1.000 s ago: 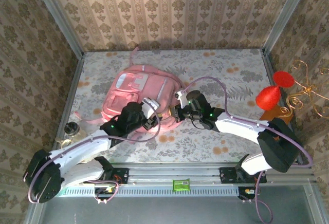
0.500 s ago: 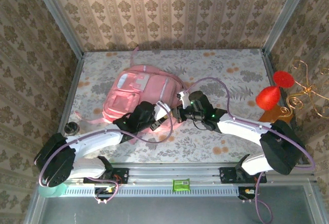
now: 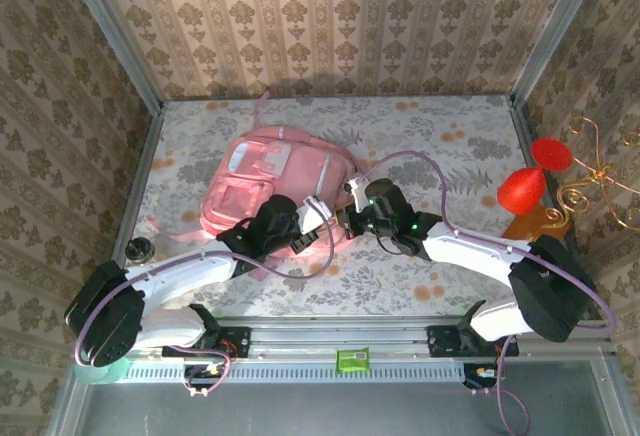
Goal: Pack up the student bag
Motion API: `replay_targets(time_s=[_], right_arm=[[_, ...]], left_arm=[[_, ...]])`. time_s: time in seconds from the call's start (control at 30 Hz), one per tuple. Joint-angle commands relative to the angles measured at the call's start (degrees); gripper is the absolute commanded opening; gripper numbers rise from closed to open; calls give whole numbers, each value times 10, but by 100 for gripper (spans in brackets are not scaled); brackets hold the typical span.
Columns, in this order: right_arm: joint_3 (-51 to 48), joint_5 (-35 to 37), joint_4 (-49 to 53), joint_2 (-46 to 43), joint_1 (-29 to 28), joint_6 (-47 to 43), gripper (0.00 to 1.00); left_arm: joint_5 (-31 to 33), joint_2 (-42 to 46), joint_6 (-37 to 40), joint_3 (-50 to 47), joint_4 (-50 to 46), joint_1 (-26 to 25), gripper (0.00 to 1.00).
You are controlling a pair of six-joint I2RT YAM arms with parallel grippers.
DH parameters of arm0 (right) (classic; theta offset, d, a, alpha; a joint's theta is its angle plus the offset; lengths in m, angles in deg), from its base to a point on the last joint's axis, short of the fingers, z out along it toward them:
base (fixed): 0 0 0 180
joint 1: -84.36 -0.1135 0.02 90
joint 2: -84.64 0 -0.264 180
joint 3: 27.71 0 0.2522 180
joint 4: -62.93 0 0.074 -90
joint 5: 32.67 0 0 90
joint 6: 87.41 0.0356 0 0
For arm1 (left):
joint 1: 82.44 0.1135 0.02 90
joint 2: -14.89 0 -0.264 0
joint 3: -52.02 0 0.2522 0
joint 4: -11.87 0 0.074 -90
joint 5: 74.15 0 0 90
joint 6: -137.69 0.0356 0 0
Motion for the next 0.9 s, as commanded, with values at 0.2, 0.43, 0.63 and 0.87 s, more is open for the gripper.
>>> replay_targets(time_s=[0.2, 0.43, 0.63, 0.87], right_arm=[[61, 76, 96, 28, 60, -5, 0], [107, 60, 147, 57, 83, 6, 0], [73, 3, 105, 14, 76, 9, 0], [47, -20, 68, -24, 49, 21, 0]], left_arm=[[-34, 70, 5, -14, -43, 23, 0], [-11, 116, -12, -37, -64, 50, 0], [49, 124, -51, -44, -66, 75, 7], [-16, 134, -73, -23, -70, 71, 41]])
